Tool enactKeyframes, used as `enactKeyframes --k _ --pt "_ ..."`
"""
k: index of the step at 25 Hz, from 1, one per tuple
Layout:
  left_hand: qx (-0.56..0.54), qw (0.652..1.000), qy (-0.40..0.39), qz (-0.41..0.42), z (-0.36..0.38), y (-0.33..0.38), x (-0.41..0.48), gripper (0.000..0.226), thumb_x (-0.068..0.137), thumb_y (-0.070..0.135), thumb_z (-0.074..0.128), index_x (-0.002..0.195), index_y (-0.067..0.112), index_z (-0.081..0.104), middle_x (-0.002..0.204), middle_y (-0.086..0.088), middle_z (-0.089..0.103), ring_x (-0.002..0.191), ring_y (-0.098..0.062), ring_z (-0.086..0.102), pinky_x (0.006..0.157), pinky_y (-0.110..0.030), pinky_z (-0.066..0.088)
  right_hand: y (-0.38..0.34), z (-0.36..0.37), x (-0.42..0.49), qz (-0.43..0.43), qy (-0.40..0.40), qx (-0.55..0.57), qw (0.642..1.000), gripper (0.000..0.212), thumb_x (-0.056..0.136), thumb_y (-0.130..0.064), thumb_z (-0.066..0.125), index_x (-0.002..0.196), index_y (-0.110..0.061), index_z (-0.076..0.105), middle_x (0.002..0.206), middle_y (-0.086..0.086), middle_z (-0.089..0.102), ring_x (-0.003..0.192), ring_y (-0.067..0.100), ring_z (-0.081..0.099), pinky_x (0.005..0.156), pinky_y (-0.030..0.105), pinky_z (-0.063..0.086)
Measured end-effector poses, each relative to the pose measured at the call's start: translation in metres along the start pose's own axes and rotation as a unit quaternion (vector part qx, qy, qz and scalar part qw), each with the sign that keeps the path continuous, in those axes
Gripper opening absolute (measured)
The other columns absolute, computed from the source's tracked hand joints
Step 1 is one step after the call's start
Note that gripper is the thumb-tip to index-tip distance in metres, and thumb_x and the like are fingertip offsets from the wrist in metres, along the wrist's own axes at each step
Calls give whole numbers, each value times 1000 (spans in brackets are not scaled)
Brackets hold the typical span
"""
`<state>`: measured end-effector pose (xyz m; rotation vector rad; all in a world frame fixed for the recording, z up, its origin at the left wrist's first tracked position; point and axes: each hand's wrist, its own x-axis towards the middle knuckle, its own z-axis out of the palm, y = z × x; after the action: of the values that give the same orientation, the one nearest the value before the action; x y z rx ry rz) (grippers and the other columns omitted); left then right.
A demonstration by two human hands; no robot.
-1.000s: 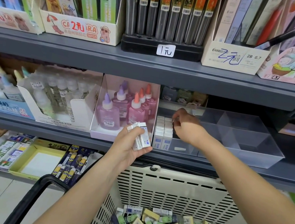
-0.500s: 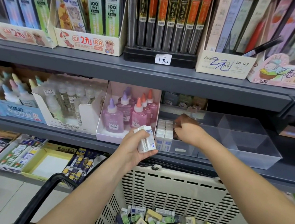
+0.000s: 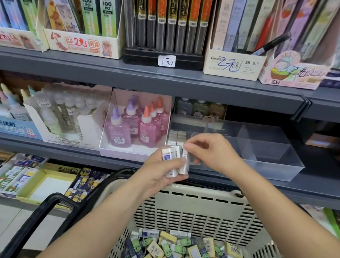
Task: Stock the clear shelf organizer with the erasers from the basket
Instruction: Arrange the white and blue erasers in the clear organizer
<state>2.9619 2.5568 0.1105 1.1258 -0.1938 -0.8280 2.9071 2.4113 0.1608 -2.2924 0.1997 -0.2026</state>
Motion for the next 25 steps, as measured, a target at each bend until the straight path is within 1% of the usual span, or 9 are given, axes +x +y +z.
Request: enactKeyframes --k 4,7,9,10,12,14,17,21,25 --pt "31 999 4 20 3 -3 0 26 82 4 66 104 13 56 85 -1 73 77 -13 70 62 -25 55 4 -13 2 87 -22 51 995 7 82 -12 66 80 -18 68 71 1 71 60 8 67 53 18 50" --pt "35 999 36 20 0 0 2 30 82 3 67 108 9 54 90 -8 71 75 -14 69 61 -25 55 9 -22 7 133 -52 53 988 7 82 -8 64 83 -11 71 70 1 72 62 5 68 54 16 54" --pt "30 997 71 26 -3 3 4 27 83 3 65 106 8 53 84 -8 70 70 -14 67 58 -26 55 12 -28 13 130 9 78 988 6 81 -7 64 79 -12 68 73 3 72 61 8 66 53 13 53" --pt "22 995 89 28 -5 5 6 23 85 3 63 106 7 53 80 -8 68 69 -15 66 56 -26 55 14 -30 17 113 56 56 990 8 81 -9 65 76 -16 66 74 3 71 61 9 64 51 10 49" --pt "-4 993 114 27 -11 10 8 19 88 5 56 106 7 51 79 -10 64 69 -18 64 54 -27 55 17 -31 24 69 99 -61 991 8 80 -19 67 75 -24 63 75 -4 66 64 8 58 50 11 43" --pt "-23 992 121 23 -15 12 8 14 89 4 52 102 9 52 80 -11 63 69 -20 65 54 -28 55 20 -22 29 55 56 -143 987 3 83 -26 65 86 -25 63 81 -8 63 74 10 59 60 19 44" --pt "-21 993 115 21 -20 11 6 12 89 4 50 96 13 53 81 -10 63 68 -19 67 54 -29 55 24 -3 31 61 -40 -166 983 12 88 -20 56 95 -23 66 93 -6 68 86 12 62 77 26 50" --pt "-24 993 113 24 -24 9 6 14 90 2 48 96 13 54 81 -10 63 70 -18 68 55 -30 56 28 3 31 34 -72 -207 975 26 96 -18 43 106 -17 66 112 0 65 98 15 58 80 25 44" --pt "-5 997 82 14 -20 10 7 21 88 -4 44 101 7 56 80 -9 70 71 -18 69 56 -29 57 29 2 32 31 -72 -206 975 27 97 -18 42 110 -16 66 116 0 65 101 13 57 81 22 40"
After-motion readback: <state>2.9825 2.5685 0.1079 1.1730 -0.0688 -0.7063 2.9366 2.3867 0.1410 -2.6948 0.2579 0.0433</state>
